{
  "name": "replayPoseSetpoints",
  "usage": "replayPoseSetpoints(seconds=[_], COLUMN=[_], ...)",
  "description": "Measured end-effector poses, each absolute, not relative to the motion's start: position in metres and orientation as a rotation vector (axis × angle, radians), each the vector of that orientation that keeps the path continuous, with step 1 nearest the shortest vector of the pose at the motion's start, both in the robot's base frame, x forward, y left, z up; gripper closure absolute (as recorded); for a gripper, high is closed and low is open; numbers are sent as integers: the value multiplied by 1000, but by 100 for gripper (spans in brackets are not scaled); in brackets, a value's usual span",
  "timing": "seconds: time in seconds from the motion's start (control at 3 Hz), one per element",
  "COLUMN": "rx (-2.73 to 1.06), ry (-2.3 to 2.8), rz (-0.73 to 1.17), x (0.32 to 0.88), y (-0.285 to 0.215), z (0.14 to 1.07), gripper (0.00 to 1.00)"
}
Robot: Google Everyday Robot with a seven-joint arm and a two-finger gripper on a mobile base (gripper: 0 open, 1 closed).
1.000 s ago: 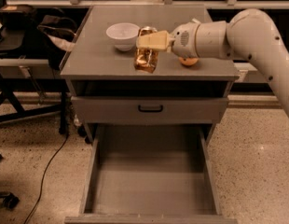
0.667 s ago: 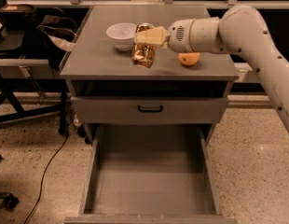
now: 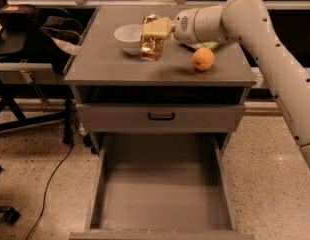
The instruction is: Pick orange can from middle drawer and place on counter
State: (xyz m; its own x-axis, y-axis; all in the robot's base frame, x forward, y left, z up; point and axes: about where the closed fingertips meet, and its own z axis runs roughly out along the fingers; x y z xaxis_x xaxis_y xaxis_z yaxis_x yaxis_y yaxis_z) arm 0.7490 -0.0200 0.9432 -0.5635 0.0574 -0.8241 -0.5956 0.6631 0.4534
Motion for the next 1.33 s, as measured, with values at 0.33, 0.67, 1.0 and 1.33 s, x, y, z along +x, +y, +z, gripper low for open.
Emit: replayPoseSetpoints(seconds=[0.33, 0.67, 1.0, 1.33], rx=[-373, -348, -348, -348], ry=[1994, 2004, 2004, 2004], rz=[889, 858, 858, 858], x=[764, 773, 773, 773], y=[-20, -17, -17, -17], z=[945, 941, 941, 941], gripper=[100, 97, 74, 51])
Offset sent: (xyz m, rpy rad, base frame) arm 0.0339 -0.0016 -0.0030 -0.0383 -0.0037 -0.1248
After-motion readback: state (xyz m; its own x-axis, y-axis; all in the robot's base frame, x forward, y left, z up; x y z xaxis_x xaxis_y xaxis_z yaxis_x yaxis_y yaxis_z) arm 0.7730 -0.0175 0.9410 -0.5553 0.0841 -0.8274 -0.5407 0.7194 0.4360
